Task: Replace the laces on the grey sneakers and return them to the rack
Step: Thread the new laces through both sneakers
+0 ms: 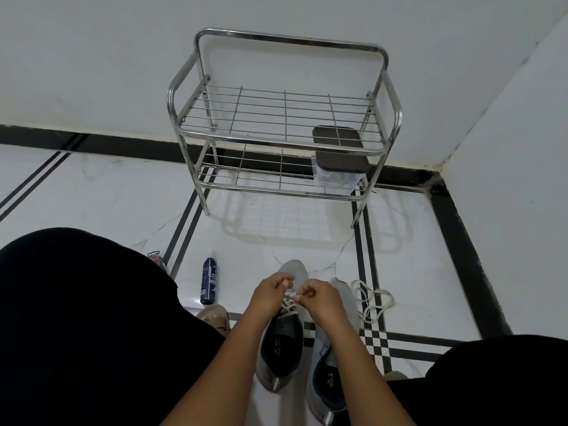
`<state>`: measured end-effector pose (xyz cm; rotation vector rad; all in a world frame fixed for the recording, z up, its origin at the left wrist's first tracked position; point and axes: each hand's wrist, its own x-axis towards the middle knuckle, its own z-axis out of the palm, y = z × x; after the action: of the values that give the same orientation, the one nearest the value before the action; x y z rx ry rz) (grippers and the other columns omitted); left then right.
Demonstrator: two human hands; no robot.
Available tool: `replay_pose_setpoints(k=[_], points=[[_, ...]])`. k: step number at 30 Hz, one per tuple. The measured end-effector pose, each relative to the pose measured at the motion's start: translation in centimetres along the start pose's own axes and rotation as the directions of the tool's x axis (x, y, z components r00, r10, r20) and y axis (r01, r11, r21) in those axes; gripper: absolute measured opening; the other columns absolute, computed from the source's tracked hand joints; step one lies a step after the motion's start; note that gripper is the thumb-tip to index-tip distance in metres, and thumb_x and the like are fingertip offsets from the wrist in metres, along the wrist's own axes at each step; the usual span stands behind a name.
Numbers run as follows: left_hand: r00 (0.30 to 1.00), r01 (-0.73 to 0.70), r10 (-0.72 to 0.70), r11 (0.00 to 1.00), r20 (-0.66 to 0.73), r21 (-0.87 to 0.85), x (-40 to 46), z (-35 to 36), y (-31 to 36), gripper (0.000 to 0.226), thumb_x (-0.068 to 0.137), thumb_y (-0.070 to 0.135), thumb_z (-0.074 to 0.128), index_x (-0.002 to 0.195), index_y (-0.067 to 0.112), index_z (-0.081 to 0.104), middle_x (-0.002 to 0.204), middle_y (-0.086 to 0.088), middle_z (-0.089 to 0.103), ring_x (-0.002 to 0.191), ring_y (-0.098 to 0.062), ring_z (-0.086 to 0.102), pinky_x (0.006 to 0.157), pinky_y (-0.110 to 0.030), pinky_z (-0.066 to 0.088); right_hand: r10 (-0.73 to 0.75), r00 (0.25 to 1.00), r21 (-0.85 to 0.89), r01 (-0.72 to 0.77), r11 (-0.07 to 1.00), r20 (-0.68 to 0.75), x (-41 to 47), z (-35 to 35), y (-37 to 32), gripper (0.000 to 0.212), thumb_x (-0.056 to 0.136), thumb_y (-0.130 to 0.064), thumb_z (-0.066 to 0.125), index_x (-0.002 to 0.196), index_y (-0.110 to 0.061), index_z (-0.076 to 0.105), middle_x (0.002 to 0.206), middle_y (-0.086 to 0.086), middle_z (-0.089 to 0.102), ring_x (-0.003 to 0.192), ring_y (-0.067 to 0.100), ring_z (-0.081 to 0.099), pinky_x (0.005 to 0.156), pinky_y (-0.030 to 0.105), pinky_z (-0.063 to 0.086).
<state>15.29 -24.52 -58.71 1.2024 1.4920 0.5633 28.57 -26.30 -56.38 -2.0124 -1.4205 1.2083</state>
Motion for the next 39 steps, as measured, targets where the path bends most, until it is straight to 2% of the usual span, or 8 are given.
replay_pose_setpoints(k=[6, 9, 12, 15, 20, 25, 32, 39], points=[[0.998, -0.017, 0.013, 0.997, 0.055, 0.072, 0.5, 0.4, -1.3, 0.006, 0.089, 0.024, 0.065, 0.089, 0.023, 0.071, 0.086, 0.006, 0.071, 0.088, -0.012, 0.065, 0.079, -0.024, 0.048, 0.122, 0.992, 0.285, -0.108, 0.952, -0.03, 0.8, 0.0, 0.8, 0.012, 0.086, -0.007, 0.068, 0.079, -0.016, 0.071, 0.076, 0.004, 0.071, 0.07, 0.015, 0.067, 0.073, 0.027, 0.059], [0.997, 0.073, -0.066, 0.978, -0.043, 0.197, 0.7, 0.8, -1.8, 0.006, 0.086, 0.031, 0.066, 0.08, 0.03, 0.066, 0.089, 0.006, 0.071, 0.092, -0.016, 0.064, 0.089, -0.035, 0.05, 0.291, 0.956, 0.422, -0.251, 0.871, -0.031, 1.3, 0.9, 1.6, 0.016, 0.092, 0.0, 0.053, 0.092, -0.007, 0.068, 0.077, 0.007, 0.07, 0.073, 0.017, 0.069, 0.071, 0.026, 0.059], [0.983, 0.176, -0.135, 0.888, -0.124, 0.425, 0.6, 1.0, -2.5, 0.014, 0.088, 0.035, 0.06, 0.074, 0.031, 0.061, 0.097, 0.006, 0.07, 0.102, -0.019, 0.061, 0.104, -0.044, 0.038, 0.331, 0.943, 0.039, -0.331, 0.943, -0.01, 1.7, 1.3, 3.1, 0.03, 0.088, -0.011, 0.054, 0.116, -0.009, 0.063, 0.099, 0.006, 0.07, 0.091, 0.02, 0.066, 0.087, 0.035, 0.054], [0.981, 0.194, -0.146, 0.776, -0.129, 0.6, 0.2, 2.0, -3.0, 0.015, 0.088, 0.034, 0.055, 0.084, 0.028, 0.068, 0.105, 0.003, 0.067, 0.11, -0.021, 0.056, 0.113, -0.047, 0.021, 0.304, 0.93, -0.2, -0.264, 0.944, 0.206, 0.7, 2.5, 4.0, 0.025, 0.087, -0.022, 0.063, 0.111, -0.016, 0.066, 0.111, 0.005, 0.068, 0.1, 0.02, 0.062, 0.093, 0.03, 0.049], [0.989, 0.148, -0.116, 0.638, -0.097, 0.756, -0.1, 3.2, -3.8, 0.026, 0.091, 0.04, 0.049, 0.103, 0.034, 0.071, 0.115, 0.001, 0.055, 0.116, -0.024, 0.047, 0.112, -0.05, 0.02, 0.312, 0.936, -0.011, -0.314, 0.949, 0.166, 1.3, 4.0, 6.7, 0.024, 0.087, -0.007, 0.054, 0.098, -0.016, 0.073, 0.092, 0.008, 0.072, 0.095, 0.028, 0.066, 0.088, 0.04, 0.055], [0.98, 0.193, -0.162, 0.673, -0.111, 0.714, -0.2, 3.6, -4.1, 0.028, 0.091, 0.035, 0.047, 0.103, 0.03, 0.072, 0.117, 0.001, 0.053, 0.122, -0.023, 0.043, 0.114, -0.054, 0.007, 0.356, 0.904, 0.174, -0.4, 0.9, 0.235, 1.2, 3.4, 6.4, 0.035, 0.091, 0.007, 0.042, 0.092, -0.018, 0.066, 0.085, 0.005, 0.066, 0.086, 0.021, 0.06, 0.073, 0.029, 0.05], [0.992, 0.114, -0.121, 0.664, -0.044, 0.739, -0.1, 3.9, -3.7, 0.027, 0.09, 0.031, 0.046, 0.096, 0.026, 0.072, 0.111, 0.002, 0.052, 0.12, -0.023, 0.042, 0.115, -0.056, 0.0, 0.371, 0.896, 0.2, -0.421, 0.885, 0.244, 1.6, 3.9, 6.8, 0.042, 0.09, 0.006, 0.043, 0.076, -0.026, 0.067, 0.093, 0.009, 0.071, 0.097, 0.029, 0.067, 0.09, 0.042, 0.053], [0.993, 0.085, -0.115, 0.622, -0.016, 0.778, -0.4, 3.6, -3.1, 0.025, 0.09, 0.033, 0.049, 0.097, 0.026, 0.073, 0.114, 0.001, 0.052, 0.123, -0.024, 0.04, 0.115, -0.059, -0.006, 0.344, 0.907, 0.186, -0.392, 0.901, 0.241, 1.5, 3.9, 7.1, 0.032, 0.091, 0.002, 0.046, 0.095, -0.017, 0.072, 0.094, 0.008, 0.071, 0.102, 0.03, 0.066, 0.092, 0.042, 0.053]])
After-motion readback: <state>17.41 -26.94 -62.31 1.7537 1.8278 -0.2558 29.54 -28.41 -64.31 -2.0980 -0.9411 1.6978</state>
